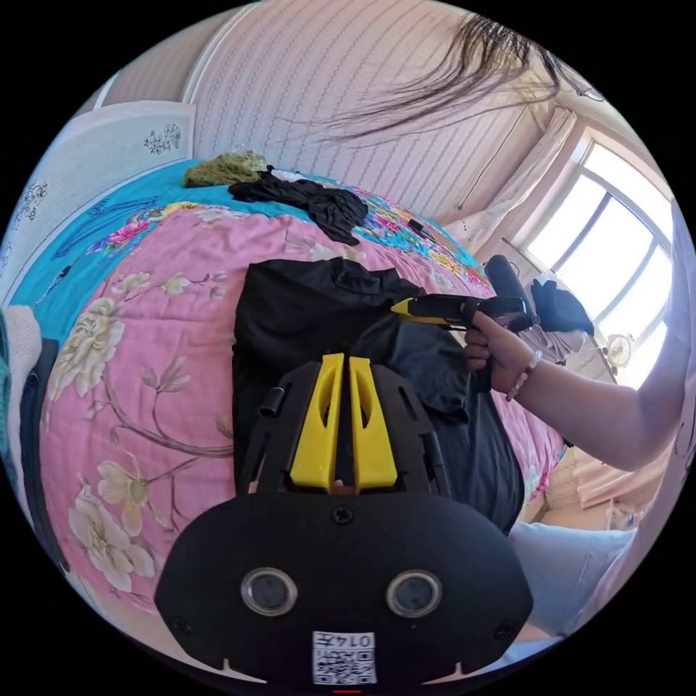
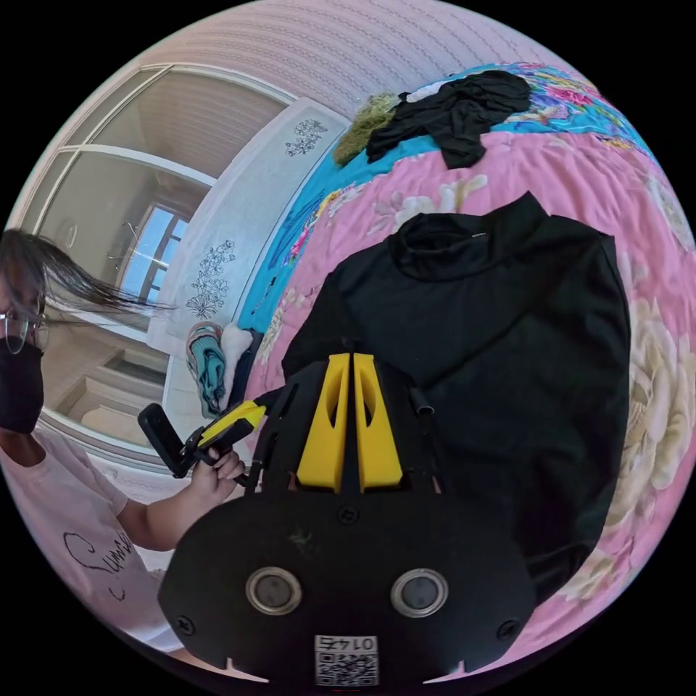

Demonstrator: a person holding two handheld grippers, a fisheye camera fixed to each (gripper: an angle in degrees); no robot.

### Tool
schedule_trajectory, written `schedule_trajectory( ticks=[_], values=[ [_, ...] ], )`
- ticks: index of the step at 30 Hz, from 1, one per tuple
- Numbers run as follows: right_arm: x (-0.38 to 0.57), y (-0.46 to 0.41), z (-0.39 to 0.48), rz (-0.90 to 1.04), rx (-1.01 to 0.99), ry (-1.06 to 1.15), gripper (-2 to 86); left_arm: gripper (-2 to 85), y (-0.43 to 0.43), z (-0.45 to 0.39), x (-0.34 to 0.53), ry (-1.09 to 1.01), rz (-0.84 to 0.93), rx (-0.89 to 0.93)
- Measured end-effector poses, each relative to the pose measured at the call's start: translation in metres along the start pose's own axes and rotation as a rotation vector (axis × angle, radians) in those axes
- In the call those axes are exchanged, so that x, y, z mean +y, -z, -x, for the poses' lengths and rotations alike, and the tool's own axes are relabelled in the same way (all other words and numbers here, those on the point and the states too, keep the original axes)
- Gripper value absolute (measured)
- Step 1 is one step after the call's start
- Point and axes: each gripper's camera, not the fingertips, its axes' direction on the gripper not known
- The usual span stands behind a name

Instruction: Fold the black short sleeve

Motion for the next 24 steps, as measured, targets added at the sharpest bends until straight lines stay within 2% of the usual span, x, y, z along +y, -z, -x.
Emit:
schedule_trajectory(
  ticks=[4, 10, 17, 24],
  values=[
    [0.021, 0.018, -0.021, 0.004, 0.010, -0.024, 1.0, 2.3, -0.013, -0.005, 0.007, 0.021, 0.101, 0.051],
    [0.057, 0.052, -0.031, 0.020, 0.022, -0.046, 2.7, 3.9, 0.010, -0.009, 0.015, 0.069, 0.112, 0.017],
    [0.130, 0.108, -0.011, 0.000, 0.193, 0.058, 2.9, 3.9, 0.056, -0.016, 0.039, 0.100, 0.058, -0.068],
    [0.203, 0.129, 0.013, 0.018, 0.324, 0.211, 2.9, 3.3, 0.094, -0.048, 0.084, -0.010, -0.051, -0.174]
  ],
)
